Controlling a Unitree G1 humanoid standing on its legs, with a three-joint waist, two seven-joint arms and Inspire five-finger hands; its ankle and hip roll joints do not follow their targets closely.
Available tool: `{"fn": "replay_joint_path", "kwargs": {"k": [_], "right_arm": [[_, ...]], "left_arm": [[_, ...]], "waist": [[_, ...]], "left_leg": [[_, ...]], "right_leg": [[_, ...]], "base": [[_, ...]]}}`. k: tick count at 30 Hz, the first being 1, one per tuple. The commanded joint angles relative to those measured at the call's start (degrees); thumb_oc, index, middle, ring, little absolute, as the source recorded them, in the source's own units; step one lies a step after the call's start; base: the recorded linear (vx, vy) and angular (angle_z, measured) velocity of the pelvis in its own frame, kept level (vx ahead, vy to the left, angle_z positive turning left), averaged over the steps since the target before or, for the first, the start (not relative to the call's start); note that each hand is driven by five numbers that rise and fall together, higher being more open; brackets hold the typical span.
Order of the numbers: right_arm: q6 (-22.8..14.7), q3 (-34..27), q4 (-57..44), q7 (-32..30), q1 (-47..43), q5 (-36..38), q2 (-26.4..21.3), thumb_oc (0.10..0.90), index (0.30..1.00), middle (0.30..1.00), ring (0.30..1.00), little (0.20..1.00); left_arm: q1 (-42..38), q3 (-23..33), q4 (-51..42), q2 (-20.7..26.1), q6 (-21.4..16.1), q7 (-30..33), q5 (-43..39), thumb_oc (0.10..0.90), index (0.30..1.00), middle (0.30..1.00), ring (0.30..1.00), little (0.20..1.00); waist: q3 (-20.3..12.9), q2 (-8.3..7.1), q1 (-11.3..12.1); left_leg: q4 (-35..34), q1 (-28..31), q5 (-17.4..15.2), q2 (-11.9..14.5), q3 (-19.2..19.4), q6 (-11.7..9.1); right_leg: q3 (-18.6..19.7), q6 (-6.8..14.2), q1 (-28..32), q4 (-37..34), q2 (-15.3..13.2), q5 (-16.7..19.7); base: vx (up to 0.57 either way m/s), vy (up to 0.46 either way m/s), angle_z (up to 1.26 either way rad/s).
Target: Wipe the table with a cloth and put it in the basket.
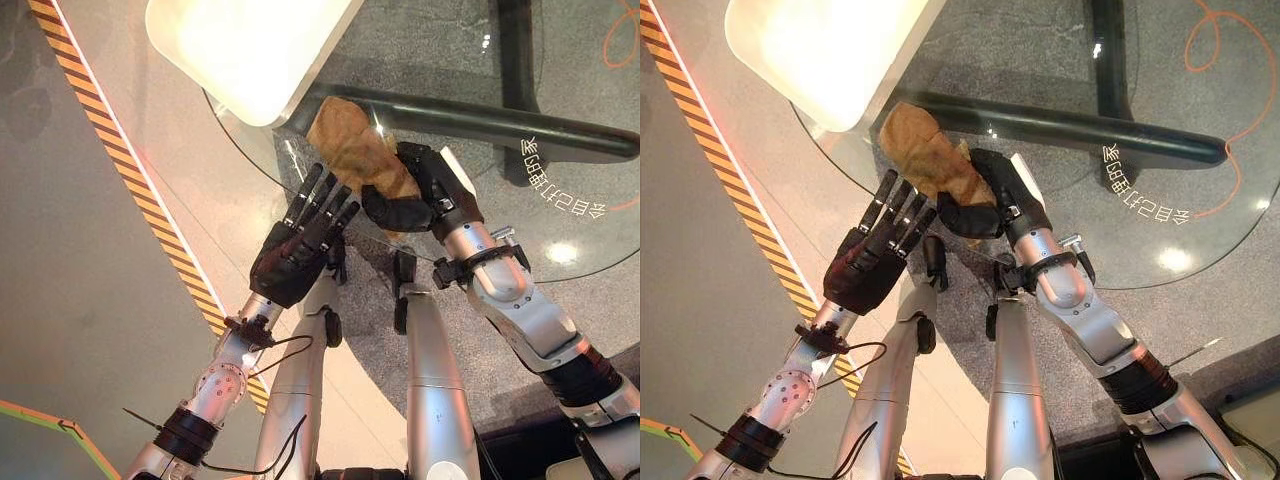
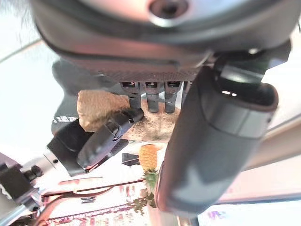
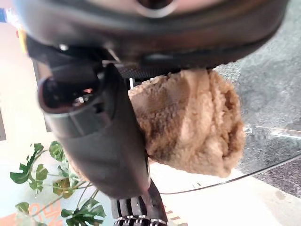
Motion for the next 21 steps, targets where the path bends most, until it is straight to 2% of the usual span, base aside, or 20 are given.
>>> {"fn": "replay_joint_path", "kwargs": {"k": [1,6,10,13,21], "right_arm": [[-3.3,4.4,-9.4,3.7,-5.3,-0.5,0.5,0.100,0.300,0.300,0.300,0.200],[-3.7,6.5,-8.8,5.0,-6.1,-0.1,0.5,0.100,0.300,0.300,0.300,0.200],[-6.3,7.0,-8.6,3.1,-6.7,-0.4,1.7,0.100,0.300,0.300,0.300,0.200],[-7.9,6.7,-8.5,2.2,-7.5,-0.9,2.7,0.100,0.300,0.300,0.300,0.200],[-8.8,4.5,-10.6,0.0,-7.7,-2.0,3.2,0.100,0.300,0.300,0.300,0.200]], "left_arm": [[-1.2,-0.2,-8.9,-3.0,0.7,-5.1,-1.4,0.800,0.900,0.900,0.900,0.900],[-1.9,0.2,-8.7,-2.7,1.4,-3.2,-0.8,0.800,0.900,0.900,0.900,0.900],[-2.4,-0.1,-8.1,-2.8,2.2,-0.5,0.1,0.800,0.900,0.900,0.900,0.900],[-2.7,-0.4,-7.4,-3.4,2.4,0.5,0.4,0.800,0.900,0.900,0.900,0.900],[-2.1,1.1,-6.3,-4.6,3.6,1.9,-0.7,0.800,0.900,0.900,0.900,0.900]], "waist": [[-0.2,1.69,-1.3],[-0.2,1.78,-0.9],[-0.2,1.58,-0.8],[-0.2,1.45,-0.8],[-0.2,1.07,-0.9]], "left_leg": [[9.1,0.7,-8.5,1.3,-0.8,-0.9],[8.8,0.7,-8.1,1.3,-1.1,-1.1],[8.8,0.9,-8.2,1.2,-1.3,-1.0],[8.7,1.1,-8.2,1.1,-1.3,-0.9],[8.9,1.7,-8.5,1.3,-1.3,-0.8]], "right_leg": [[-0.2,3.4,0.7,-9.5,-0.4,8.6],[-0.2,3.4,0.8,-9.8,-0.3,8.7],[-0.1,3.4,1.2,-10.1,-0.2,8.8],[-0.2,3.4,1.3,-10.2,-0.1,8.8],[0.0,3.5,1.9,-10.5,0.0,9.1]], "base": [[0.00,0.000,0.00],[0.00,0.000,0.00],[0.00,0.000,0.00],[0.00,0.000,0.00],[0.00,0.000,0.00]]}}
